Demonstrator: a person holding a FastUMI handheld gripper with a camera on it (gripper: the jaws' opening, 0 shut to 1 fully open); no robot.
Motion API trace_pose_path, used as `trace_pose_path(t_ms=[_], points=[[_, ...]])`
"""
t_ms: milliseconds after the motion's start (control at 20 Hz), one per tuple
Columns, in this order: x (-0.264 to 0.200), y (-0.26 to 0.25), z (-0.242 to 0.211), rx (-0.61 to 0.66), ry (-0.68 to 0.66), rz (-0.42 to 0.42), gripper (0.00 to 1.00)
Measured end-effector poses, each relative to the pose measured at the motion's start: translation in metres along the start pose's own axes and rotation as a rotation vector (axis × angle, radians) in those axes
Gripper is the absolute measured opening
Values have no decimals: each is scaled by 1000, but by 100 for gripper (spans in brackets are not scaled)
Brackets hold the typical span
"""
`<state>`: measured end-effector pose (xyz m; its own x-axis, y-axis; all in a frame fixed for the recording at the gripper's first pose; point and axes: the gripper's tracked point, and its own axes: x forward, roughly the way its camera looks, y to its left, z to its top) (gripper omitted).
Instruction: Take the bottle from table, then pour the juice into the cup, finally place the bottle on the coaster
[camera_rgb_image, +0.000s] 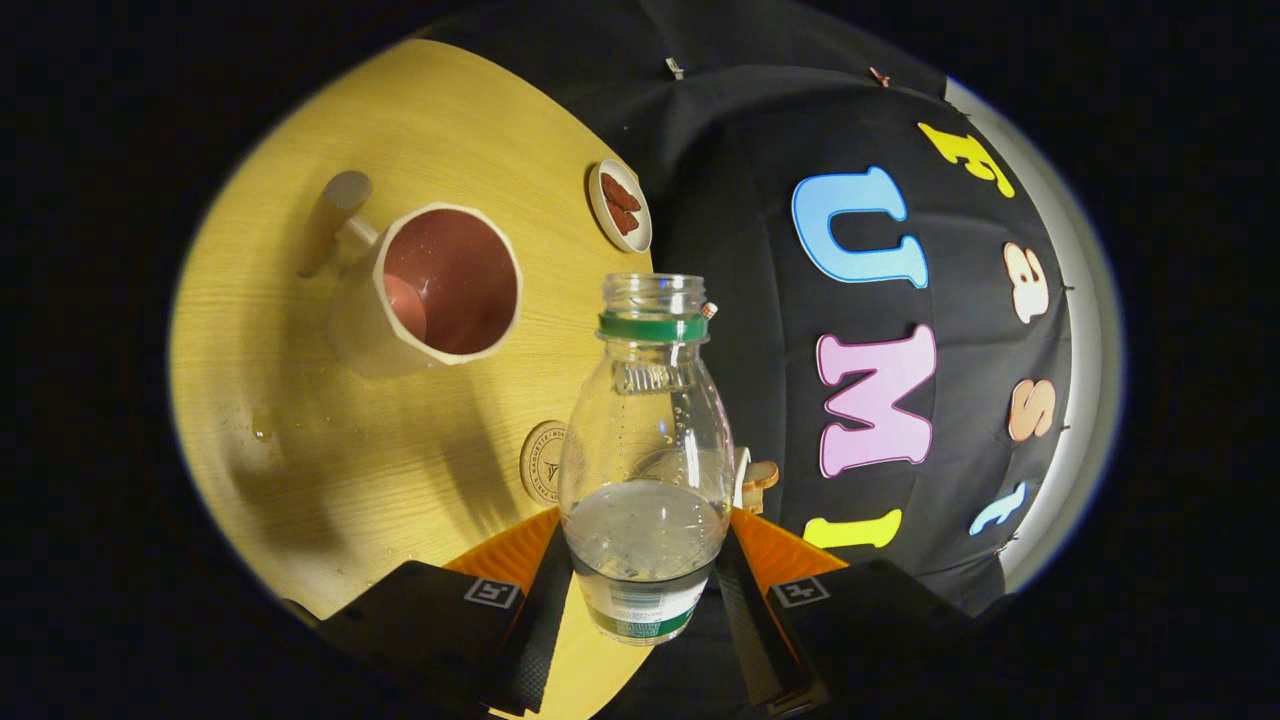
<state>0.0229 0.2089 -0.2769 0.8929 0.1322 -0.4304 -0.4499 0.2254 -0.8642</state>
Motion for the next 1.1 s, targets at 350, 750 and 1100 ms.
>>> trace_pose_path(t_ms=[350,750,1100], points=[[2,4,-4,-135,21,9,76],[7,3,-3,-219,30,-2,75],[7,0,-2,-284,23,-18,76]])
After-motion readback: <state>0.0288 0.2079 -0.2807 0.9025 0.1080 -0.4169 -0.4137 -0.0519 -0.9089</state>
